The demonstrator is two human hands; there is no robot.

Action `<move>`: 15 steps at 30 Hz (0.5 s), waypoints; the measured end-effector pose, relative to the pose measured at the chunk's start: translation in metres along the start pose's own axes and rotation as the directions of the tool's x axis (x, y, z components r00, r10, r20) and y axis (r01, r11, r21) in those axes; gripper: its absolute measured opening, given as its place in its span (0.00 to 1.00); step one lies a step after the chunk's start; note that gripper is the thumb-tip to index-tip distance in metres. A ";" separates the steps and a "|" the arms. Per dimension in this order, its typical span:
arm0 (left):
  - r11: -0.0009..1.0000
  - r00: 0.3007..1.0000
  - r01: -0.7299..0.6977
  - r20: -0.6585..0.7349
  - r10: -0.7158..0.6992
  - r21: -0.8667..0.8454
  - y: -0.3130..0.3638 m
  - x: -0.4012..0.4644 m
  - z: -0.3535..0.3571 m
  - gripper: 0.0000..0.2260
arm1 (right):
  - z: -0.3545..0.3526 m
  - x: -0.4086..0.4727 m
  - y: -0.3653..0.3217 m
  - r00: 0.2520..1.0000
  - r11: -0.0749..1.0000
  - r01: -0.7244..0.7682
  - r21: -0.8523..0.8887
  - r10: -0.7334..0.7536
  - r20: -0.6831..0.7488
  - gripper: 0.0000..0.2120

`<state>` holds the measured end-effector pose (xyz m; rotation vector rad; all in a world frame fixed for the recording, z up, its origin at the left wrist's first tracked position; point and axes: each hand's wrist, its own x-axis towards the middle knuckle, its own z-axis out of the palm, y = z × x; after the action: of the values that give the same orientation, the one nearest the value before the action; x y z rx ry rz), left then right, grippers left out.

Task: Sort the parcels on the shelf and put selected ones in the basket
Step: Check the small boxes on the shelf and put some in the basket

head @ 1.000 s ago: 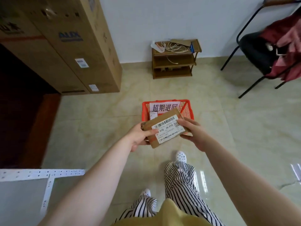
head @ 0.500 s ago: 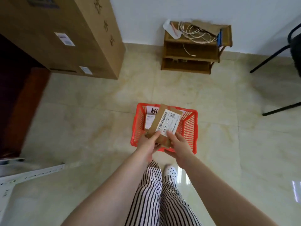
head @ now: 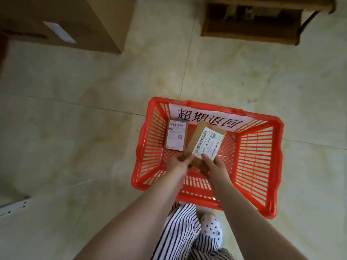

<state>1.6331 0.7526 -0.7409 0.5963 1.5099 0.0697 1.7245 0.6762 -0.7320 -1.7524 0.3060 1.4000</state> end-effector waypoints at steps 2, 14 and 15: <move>1.000 1.000 0.003 -0.014 -0.003 -0.022 -0.014 0.037 0.006 0.10 | 0.002 0.036 0.012 1.000 1.000 0.013 -0.024 -0.014 -0.025 0.14; 0.985 0.995 0.050 -0.082 -0.064 -0.164 -0.040 0.123 0.022 0.10 | 0.016 0.127 0.033 0.996 0.986 0.091 -0.137 -0.088 0.029 0.16; 0.985 0.994 0.049 -0.090 -0.065 -0.164 -0.039 0.125 0.021 0.13 | 0.018 0.130 0.034 0.995 0.983 0.096 -0.156 -0.092 0.031 0.18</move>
<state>1.6517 0.7623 -0.8720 0.4240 1.5954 0.1772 1.7347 0.7085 -0.8635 -1.8515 0.0997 1.4078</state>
